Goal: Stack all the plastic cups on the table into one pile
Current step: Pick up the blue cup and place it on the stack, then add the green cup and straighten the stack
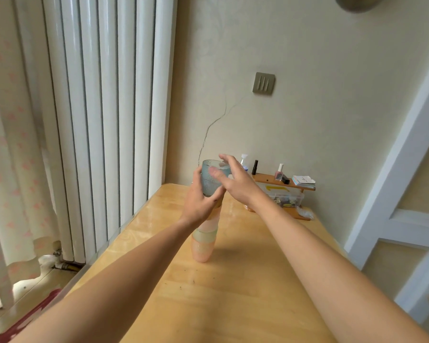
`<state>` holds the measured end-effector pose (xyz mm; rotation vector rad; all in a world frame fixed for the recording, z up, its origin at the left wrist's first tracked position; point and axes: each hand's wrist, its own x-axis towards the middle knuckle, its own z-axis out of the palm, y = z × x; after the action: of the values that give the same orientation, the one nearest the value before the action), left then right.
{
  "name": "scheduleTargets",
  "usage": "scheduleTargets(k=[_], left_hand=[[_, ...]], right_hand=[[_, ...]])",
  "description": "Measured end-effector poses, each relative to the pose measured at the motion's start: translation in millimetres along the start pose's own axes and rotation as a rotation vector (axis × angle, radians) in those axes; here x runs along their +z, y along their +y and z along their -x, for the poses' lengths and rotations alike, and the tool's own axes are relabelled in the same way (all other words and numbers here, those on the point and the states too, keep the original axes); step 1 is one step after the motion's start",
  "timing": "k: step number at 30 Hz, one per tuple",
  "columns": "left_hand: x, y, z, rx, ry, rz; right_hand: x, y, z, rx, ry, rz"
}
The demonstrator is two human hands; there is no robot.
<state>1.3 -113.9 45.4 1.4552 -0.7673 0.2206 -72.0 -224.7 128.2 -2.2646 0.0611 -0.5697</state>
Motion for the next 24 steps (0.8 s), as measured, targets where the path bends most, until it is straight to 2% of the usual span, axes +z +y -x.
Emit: scheduleTargets(k=[4,7,12,15,20,24], left_hand=[[13.9,-2.2,-3.5,0.031,0.087,-0.08],[28.4,-4.8,-8.9,0.046,0.085,-0.119],[49.8,-12.1,-19.4,0.063,0.06,-0.194],[54.0,-19.1,-27.0,0.062,0.041,-0.199],[50.8,-26.8,-35.3,0.065,0.03,-0.181],[47.0,-28.7,-35.9,0.074,0.05,-0.189]], right_hand=[[-10.7,42.4,-2.6,0.076,0.12,-0.046],[-19.9,98.0,-0.9,0.228,0.178,0.097],[-47.5,192.3,13.3,0.435,0.135,0.507],[-66.3,229.0,22.6,0.556,0.17,0.678],[-72.3,266.7,32.9,0.716,0.192,0.687],[-67.2,274.6,34.7,0.753,0.181,0.694]])
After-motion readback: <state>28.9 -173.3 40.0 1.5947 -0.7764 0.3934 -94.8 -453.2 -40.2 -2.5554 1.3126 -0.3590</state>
